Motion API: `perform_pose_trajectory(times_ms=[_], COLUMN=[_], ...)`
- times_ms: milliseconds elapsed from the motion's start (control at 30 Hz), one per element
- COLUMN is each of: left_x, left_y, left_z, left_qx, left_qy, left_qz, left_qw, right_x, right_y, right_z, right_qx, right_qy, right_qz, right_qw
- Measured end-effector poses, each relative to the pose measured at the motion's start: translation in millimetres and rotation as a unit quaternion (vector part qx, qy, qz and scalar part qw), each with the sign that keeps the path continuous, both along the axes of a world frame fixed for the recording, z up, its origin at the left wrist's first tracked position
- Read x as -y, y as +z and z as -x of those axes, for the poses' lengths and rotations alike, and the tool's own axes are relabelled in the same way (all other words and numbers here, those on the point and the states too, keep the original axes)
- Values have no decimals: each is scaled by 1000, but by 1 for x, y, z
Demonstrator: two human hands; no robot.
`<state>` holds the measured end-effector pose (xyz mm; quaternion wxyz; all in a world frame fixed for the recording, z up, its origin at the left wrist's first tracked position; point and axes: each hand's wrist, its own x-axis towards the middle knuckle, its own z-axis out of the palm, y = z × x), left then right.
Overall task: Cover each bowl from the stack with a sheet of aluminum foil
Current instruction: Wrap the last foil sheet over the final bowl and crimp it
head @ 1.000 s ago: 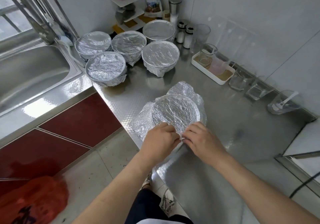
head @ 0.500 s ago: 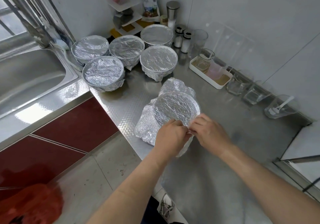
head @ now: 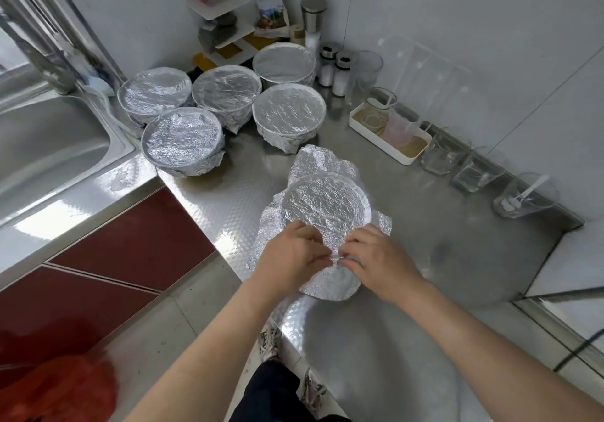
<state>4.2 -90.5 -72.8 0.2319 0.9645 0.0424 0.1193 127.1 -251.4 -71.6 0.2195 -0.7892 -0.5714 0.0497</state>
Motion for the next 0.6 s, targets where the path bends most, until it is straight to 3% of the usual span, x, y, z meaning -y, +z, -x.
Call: perform_pose_trajectory(times_ms=[400,600], left_x=[17,39], left_y=[-2,-6], left_z=[-13,-28], left_qx=[-12,-7], left_qy=[2,41], left_qz=[-85,-8], left_qw=[996,999], right_x=[-2,14], right_y=[-10,0], right_z=[-8,-28], right_qx=[132,109], right_qy=[48,26], right_qz=[0,-11], right_qw=[990,994])
